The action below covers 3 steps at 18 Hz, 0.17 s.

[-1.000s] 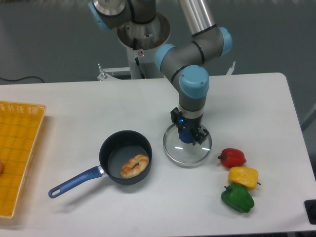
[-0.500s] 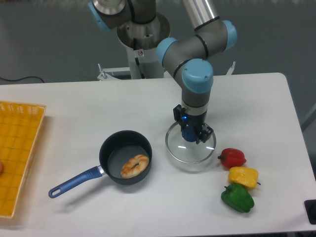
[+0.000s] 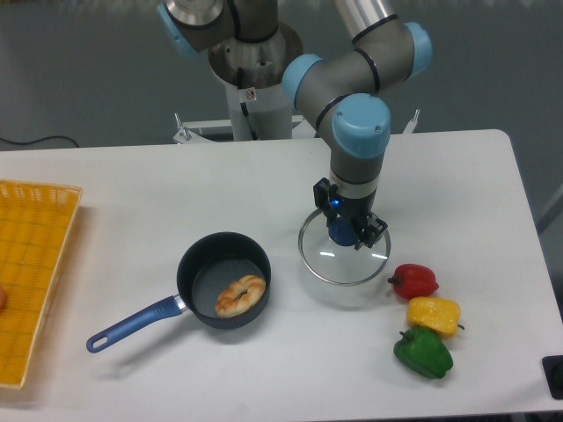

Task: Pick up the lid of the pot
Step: 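Lift the glass lid up by its knob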

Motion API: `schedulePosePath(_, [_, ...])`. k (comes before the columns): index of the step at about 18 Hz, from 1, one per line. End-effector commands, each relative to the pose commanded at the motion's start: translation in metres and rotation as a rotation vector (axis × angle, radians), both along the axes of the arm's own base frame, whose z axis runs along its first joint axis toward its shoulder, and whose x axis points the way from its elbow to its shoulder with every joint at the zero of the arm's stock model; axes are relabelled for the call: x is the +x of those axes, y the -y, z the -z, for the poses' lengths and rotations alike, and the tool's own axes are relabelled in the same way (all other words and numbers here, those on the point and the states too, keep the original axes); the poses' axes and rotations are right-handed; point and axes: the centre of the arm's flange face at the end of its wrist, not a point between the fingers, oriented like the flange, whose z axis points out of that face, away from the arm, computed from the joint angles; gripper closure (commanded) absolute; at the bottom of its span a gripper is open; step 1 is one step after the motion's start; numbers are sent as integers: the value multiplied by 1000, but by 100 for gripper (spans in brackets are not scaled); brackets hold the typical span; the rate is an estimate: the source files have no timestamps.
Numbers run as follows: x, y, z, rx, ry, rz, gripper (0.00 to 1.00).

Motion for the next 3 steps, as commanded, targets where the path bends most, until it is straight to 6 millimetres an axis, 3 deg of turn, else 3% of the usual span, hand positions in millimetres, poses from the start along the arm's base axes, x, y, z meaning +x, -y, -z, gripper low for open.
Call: schedulePosePath(3, [-3, -1, -8, -26, 8, 2, 47])
